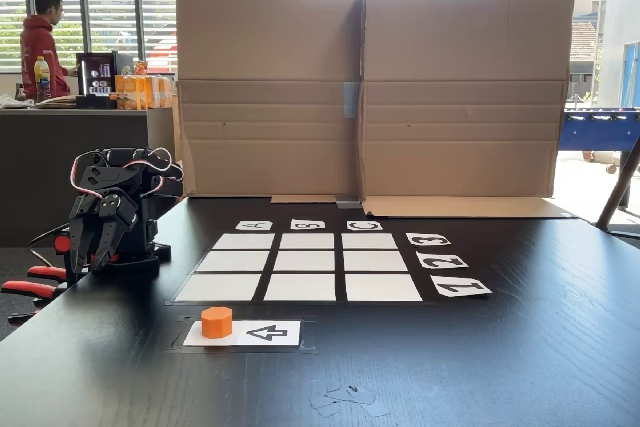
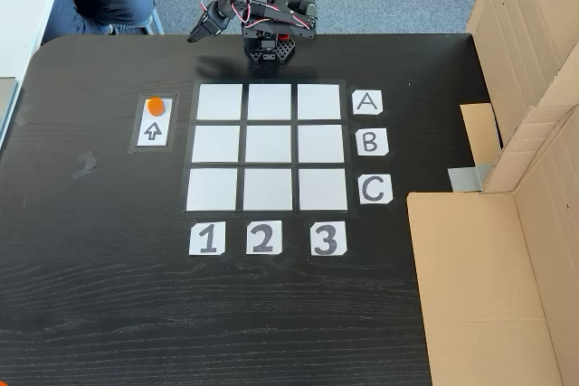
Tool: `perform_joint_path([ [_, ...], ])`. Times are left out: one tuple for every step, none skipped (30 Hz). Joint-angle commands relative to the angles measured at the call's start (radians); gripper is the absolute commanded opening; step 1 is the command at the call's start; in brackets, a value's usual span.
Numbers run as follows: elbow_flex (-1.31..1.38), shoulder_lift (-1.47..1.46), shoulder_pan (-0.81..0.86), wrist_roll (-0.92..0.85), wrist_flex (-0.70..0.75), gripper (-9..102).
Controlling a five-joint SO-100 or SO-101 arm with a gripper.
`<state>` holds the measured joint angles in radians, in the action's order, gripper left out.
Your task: Pick up the round, orange token and place it in the grid on square A1.
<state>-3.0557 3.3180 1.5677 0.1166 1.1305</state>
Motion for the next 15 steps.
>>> perform_joint_path([
  [0.049,-0.069,0.025,-0.063,-0.078,29],
  [0.049,-0.069,0.023,-0.063,-0.075,29],
  [0.049,-0.069,0.021,-0.063,-0.074,29],
  [0.049,-0.069,0.021,-0.063,-0.072,29],
  [0.048,-0.071,0.021,-0.063,-0.072,29],
  [0.048,-0.071,0.021,-0.063,-0.071,29],
  [0.048,-0.071,0.021,-0.063,-0.071,29],
  [0.048,-0.071,0.021,-0.063,-0.071,29],
  [0.048,-0.071,0.021,-0.064,-0.071,29],
  [0.048,-0.071,0.021,-0.064,-0.071,29],
  [0.051,-0.072,0.023,-0.064,-0.072,29],
  [0.055,-0.075,0.023,-0.064,-0.071,29],
  [0.060,-0.077,0.023,-0.064,-0.071,29],
  [0.063,-0.078,0.025,-0.064,-0.071,30],
  [0.067,-0.081,0.026,-0.066,-0.071,30],
])
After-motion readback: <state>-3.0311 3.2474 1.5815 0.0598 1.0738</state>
